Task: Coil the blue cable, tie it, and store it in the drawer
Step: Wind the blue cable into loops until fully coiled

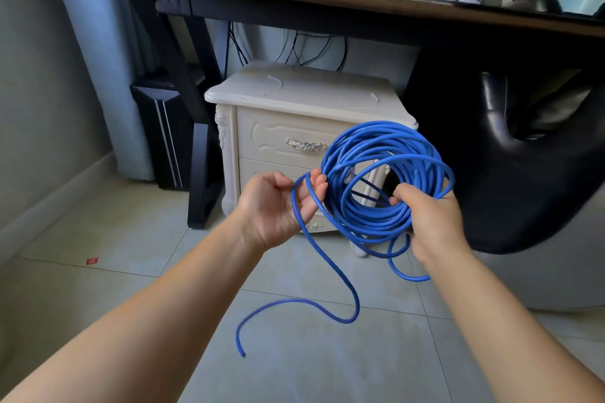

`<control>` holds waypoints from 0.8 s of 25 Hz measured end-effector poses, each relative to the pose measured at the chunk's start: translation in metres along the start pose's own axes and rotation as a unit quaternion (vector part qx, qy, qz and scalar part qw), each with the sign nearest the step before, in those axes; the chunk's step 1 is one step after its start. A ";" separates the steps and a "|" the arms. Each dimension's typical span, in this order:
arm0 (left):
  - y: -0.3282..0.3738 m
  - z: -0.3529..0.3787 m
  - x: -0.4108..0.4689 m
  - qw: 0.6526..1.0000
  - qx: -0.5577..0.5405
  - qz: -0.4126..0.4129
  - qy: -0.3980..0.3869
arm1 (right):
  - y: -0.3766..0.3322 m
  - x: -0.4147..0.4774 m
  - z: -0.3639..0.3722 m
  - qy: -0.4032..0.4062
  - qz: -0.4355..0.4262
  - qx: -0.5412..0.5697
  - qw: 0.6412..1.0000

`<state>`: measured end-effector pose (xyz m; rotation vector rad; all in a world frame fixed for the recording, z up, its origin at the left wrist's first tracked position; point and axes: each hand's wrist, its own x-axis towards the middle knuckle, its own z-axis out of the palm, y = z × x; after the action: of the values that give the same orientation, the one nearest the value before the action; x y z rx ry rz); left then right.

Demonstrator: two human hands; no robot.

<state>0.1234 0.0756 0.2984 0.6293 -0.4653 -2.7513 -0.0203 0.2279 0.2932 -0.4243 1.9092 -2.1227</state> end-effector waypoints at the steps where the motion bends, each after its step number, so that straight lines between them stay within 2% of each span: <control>1: 0.000 0.001 0.000 1.000 -0.013 0.007 -0.010 | 0.000 0.001 -0.001 0.004 -0.007 -0.010 1.000; 4: 0.002 0.003 -0.004 0.999 0.001 0.009 -0.045 | -0.006 -0.001 -0.004 0.000 -0.035 -0.038 0.999; 6: 0.003 0.003 -0.005 0.994 0.076 0.030 -0.072 | -0.009 -0.004 -0.004 -0.027 -0.071 -0.110 0.991; 8: 0.003 0.003 -0.007 0.974 0.195 0.066 -0.092 | -0.010 -0.008 -0.003 -0.050 -0.107 -0.204 0.972; 11: 0.001 0.009 -0.011 0.915 0.377 0.100 -0.105 | -0.006 -0.011 -0.002 -0.070 -0.146 -0.322 0.933; 13: 0.001 0.017 -0.019 0.880 0.444 0.135 -0.106 | 0.005 -0.014 0.003 -0.104 -0.153 -0.426 0.886; 15: -0.002 0.027 -0.025 0.817 0.533 0.151 -0.160 | 0.018 -0.016 0.009 -0.127 -0.133 -0.476 0.860; 17: -0.007 0.031 -0.029 0.759 0.604 0.129 -0.206 | 0.023 -0.014 0.012 -0.143 -0.098 -0.449 0.876; 19: -0.006 0.028 -0.026 0.746 0.638 0.137 -0.133 | 0.023 -0.010 0.014 -0.139 -0.081 -0.383 0.910; 20: -0.003 0.023 -0.022 0.727 0.657 0.179 -0.088 | 0.021 -0.009 0.015 -0.127 -0.080 -0.358 0.922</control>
<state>0.1310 0.0919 0.3253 0.4040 -2.3269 -1.7016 -0.0065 0.2154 0.2738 -0.9677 2.4909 -1.2754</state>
